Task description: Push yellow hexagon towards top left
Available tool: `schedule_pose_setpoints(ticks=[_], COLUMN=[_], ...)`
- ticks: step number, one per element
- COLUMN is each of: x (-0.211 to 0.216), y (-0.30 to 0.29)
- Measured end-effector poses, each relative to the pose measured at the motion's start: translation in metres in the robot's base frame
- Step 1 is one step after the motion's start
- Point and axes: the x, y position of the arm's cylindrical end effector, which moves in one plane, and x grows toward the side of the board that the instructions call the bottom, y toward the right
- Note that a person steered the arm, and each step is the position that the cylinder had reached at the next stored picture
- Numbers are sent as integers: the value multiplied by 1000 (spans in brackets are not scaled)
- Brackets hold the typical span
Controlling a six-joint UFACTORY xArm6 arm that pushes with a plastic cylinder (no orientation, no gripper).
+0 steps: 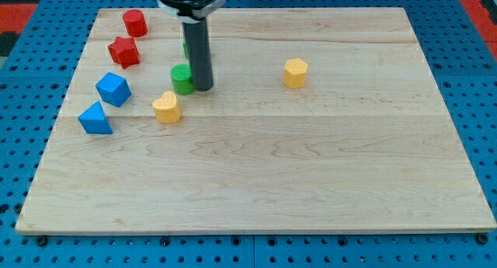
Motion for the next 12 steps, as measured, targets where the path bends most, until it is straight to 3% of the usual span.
schedule_pose_setpoints(ticks=[1, 3, 4, 5, 6, 8, 9, 11, 12], x=[0, 33, -7, -56, -77, -81, -119, -153, -160], y=[12, 127, 168, 110, 104, 143, 143, 193, 123])
